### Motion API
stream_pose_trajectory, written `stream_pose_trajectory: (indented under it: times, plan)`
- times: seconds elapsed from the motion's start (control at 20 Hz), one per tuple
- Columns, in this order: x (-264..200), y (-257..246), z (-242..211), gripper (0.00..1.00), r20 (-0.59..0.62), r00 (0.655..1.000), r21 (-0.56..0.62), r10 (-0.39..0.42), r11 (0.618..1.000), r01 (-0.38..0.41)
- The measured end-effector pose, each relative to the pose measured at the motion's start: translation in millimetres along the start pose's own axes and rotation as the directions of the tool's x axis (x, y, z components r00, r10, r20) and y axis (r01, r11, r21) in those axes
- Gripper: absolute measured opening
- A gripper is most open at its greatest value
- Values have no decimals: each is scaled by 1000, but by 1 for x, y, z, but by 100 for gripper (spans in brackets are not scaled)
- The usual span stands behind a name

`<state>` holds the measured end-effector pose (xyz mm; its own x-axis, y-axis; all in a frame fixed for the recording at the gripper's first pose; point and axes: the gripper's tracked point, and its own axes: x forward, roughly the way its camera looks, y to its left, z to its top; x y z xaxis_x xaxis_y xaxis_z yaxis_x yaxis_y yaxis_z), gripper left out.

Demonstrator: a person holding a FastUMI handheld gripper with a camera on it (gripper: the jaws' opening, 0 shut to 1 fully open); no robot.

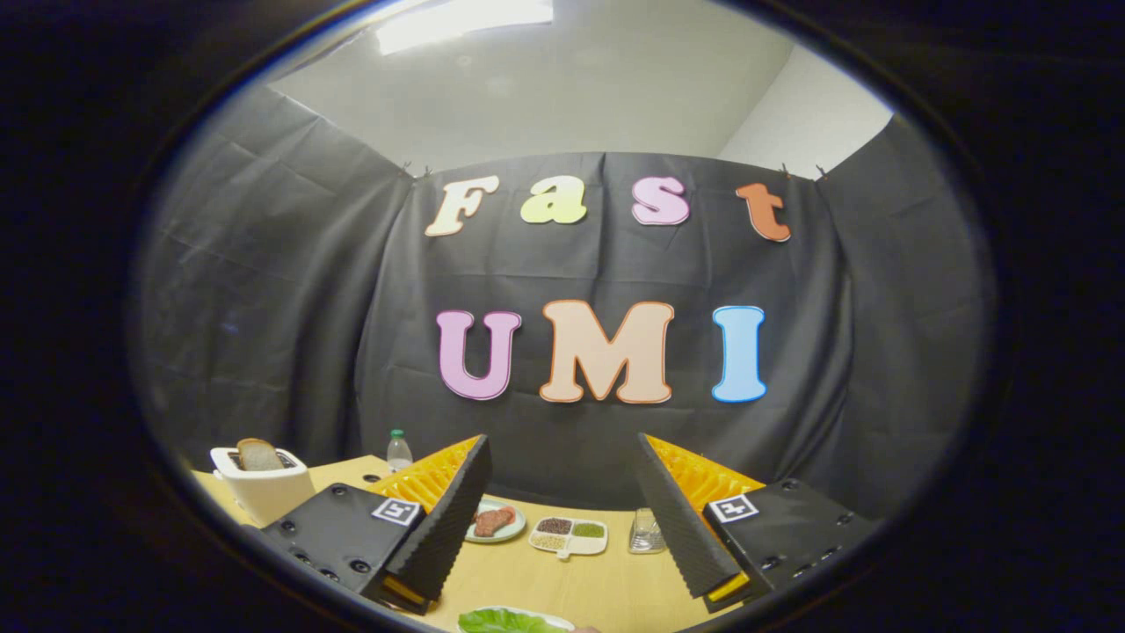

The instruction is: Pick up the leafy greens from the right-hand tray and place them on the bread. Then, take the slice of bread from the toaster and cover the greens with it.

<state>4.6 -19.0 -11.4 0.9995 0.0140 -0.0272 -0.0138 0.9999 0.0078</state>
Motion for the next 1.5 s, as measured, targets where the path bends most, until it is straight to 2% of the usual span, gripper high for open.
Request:
stream_pose_trajectory:
  times: [0.35, 0.7, 1.05, 1.3, 1.5]
  plan:
    - [4, 3, -24, 100, -71, 995, -39, 74, 996, -77]
    - [10, 6, -62, 100, -173, 972, -80, 159, 981, -175]
    - [11, 29, -109, 100, -303, 902, -97, 307, 932, -350]
    - [9, 41, -149, 100, -410, 829, -102, 379, 885, -455]
    - [2, 48, -186, 100, -502, 758, -115, 417, 836, -537]
